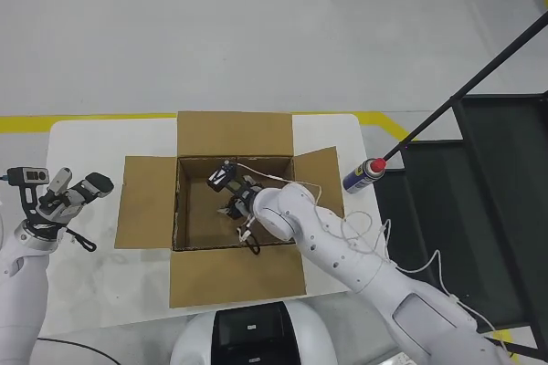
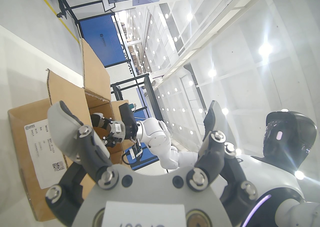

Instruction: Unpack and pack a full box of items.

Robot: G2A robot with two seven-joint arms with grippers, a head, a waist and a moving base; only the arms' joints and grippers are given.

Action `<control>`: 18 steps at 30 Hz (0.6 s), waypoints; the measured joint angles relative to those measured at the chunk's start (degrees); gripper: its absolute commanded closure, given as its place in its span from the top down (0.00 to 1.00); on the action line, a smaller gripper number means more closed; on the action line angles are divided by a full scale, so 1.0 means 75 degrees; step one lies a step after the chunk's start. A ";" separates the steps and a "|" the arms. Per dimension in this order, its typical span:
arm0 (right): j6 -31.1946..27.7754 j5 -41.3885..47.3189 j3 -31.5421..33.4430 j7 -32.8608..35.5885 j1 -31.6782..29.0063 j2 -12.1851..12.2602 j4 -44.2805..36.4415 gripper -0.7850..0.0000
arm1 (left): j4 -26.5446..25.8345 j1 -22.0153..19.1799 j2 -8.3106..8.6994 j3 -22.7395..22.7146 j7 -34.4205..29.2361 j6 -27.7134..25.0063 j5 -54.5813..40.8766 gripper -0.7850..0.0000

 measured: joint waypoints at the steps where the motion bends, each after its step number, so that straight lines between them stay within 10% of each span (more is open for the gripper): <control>1: -0.0078 0.0039 0.0148 0.0017 -0.0139 0.0053 -0.0278 1.00 | 0.0000 0.0000 0.0000 0.0000 0.0000 0.0000 0.0000 1.00; 18: -0.1311 -0.0124 0.4137 -0.1048 -0.3991 0.0981 -0.5245 1.00 | 0.0000 0.0000 0.0000 0.0000 0.0000 0.0000 0.0000 1.00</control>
